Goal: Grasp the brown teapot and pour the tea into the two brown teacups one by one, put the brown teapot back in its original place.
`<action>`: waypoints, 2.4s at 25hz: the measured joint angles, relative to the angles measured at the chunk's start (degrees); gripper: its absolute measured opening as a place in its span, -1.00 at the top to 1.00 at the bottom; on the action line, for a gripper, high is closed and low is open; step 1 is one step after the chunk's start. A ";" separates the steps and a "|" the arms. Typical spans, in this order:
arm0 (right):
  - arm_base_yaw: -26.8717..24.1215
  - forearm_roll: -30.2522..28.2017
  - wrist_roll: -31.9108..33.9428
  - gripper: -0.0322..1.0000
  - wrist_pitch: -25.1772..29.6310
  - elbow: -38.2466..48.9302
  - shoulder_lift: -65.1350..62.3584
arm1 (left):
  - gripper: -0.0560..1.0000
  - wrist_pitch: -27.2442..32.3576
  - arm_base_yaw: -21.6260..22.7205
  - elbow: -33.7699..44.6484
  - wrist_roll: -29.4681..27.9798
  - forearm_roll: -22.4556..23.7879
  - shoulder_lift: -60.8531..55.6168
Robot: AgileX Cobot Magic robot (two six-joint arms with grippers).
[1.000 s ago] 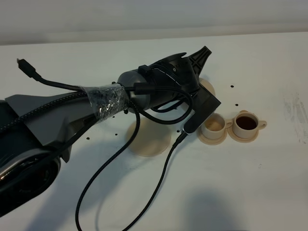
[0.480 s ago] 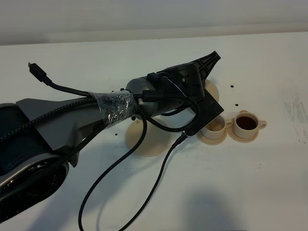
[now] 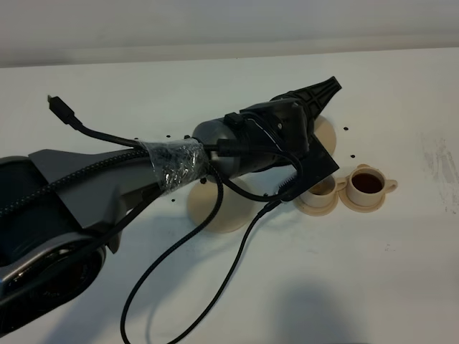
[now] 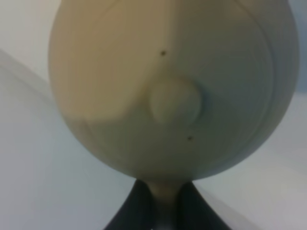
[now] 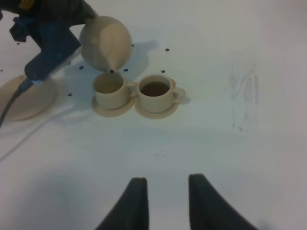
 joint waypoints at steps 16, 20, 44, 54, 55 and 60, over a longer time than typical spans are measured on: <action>0.00 0.00 -0.05 0.54 0.00 0.00 0.00 | 0.73 -0.56 -0.47 0.00 0.00 5.70 0.00; 0.00 0.00 -0.05 0.54 0.00 0.00 0.00 | 0.73 -0.89 -0.47 0.00 0.00 8.01 0.00; 0.00 0.00 -0.04 0.54 0.00 0.00 0.00 | 0.73 -1.64 -1.30 0.00 4.46 10.42 0.00; 0.00 0.00 0.01 0.54 0.00 0.00 0.00 | 0.73 -4.30 -1.30 0.00 7.34 10.42 0.00; 0.00 0.00 0.01 0.54 0.00 0.00 0.00 | 0.73 -4.62 -1.30 0.00 7.34 10.42 0.00; 0.00 0.00 0.01 0.54 0.00 0.00 0.00 | 0.73 -5.92 -1.30 0.00 7.47 11.62 0.00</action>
